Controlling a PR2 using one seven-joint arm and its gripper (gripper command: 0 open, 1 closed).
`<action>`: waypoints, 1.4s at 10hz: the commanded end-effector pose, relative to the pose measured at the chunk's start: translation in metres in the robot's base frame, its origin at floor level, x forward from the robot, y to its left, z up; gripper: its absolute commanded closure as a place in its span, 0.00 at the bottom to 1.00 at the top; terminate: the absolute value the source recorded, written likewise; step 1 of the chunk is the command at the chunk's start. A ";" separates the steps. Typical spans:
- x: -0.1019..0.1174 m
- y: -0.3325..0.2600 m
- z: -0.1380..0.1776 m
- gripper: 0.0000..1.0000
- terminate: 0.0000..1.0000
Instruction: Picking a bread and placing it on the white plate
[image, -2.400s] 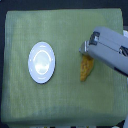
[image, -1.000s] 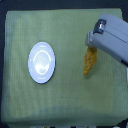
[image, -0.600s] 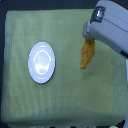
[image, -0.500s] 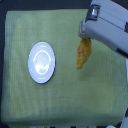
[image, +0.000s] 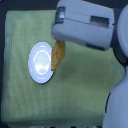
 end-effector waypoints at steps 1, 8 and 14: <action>-0.017 0.124 -0.021 1.00 0.00; -0.021 0.139 -0.063 1.00 0.00; -0.012 0.142 -0.069 0.00 0.00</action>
